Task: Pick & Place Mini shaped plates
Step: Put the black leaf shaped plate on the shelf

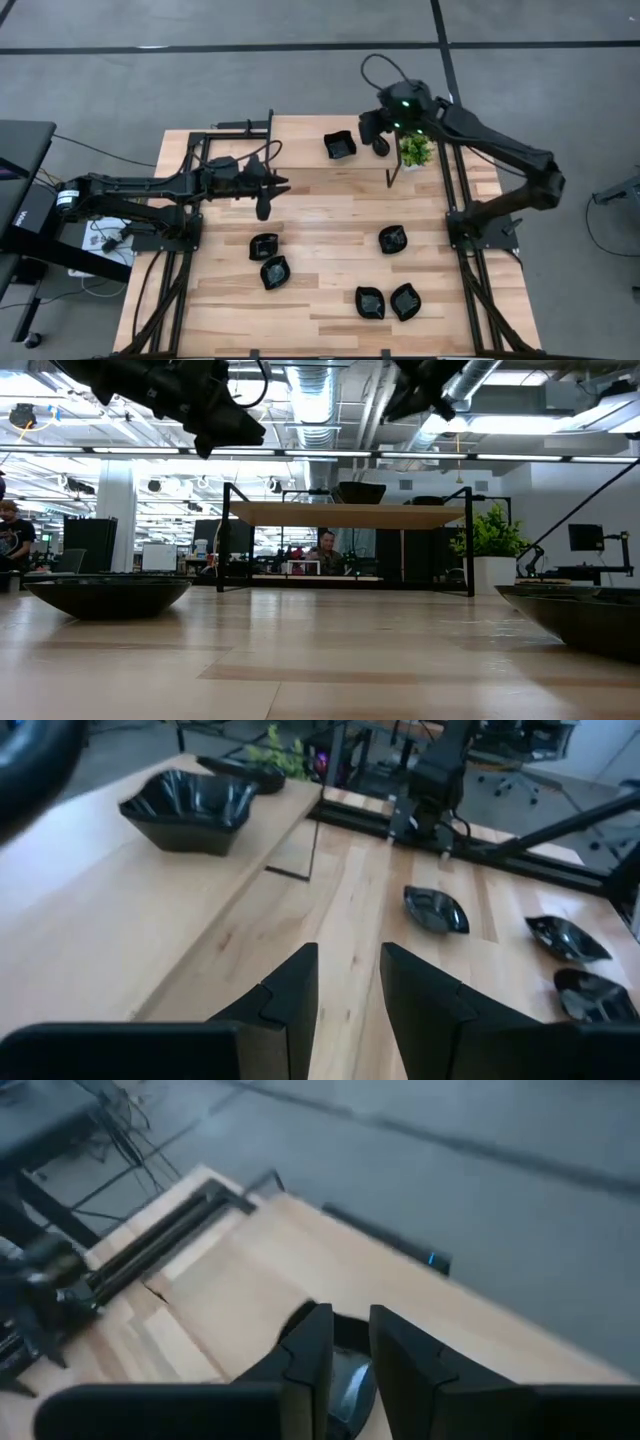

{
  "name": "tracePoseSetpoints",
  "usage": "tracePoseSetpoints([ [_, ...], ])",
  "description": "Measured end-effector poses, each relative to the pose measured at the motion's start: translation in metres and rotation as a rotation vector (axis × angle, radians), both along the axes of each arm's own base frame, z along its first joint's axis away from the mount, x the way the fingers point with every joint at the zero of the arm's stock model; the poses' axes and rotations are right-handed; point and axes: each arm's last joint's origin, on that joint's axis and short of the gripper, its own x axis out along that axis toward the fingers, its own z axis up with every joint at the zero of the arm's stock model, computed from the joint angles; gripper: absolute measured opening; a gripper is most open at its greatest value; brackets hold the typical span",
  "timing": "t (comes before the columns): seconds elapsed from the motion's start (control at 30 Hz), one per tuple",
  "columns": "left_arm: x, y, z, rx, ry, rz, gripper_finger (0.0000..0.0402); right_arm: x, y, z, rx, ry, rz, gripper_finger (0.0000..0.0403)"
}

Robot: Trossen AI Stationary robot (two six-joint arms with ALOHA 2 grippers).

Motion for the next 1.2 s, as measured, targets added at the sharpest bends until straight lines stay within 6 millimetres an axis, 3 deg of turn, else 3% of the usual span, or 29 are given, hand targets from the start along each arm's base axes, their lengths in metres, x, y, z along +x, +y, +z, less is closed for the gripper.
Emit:
tracePoseSetpoints([
  [0.17,0.000,-0.003,-0.002,-0.009,0.023,-0.025,0.0111,-0.020,0.040,0.020,-0.102,0.023,0.092,0.0065],
  [0.43,0.002,-0.019,-0.002,-0.009,0.023,-0.097,0.0101,-0.038,0.097,0.014,-0.032,0.059,0.282,0.0065],
  [0.63,0.001,-0.028,-0.004,-0.030,0.044,-0.133,0.0101,-0.045,0.136,-0.014,0.009,0.076,0.261,0.0065],
  [0.83,-0.009,-0.033,-0.024,-0.169,0.259,-0.059,0.0101,-0.046,0.169,-0.052,0.056,0.045,0.156,0.0065],
  [1.0,-0.022,-0.043,-0.040,-0.214,0.454,0.001,0.0101,-0.032,0.192,-0.084,0.085,-0.024,0.087,0.0065],
  [1.2,-0.034,-0.051,-0.049,-0.295,0.570,0.136,0.0101,-0.004,0.216,-0.115,0.158,-0.045,0.085,0.0065],
])
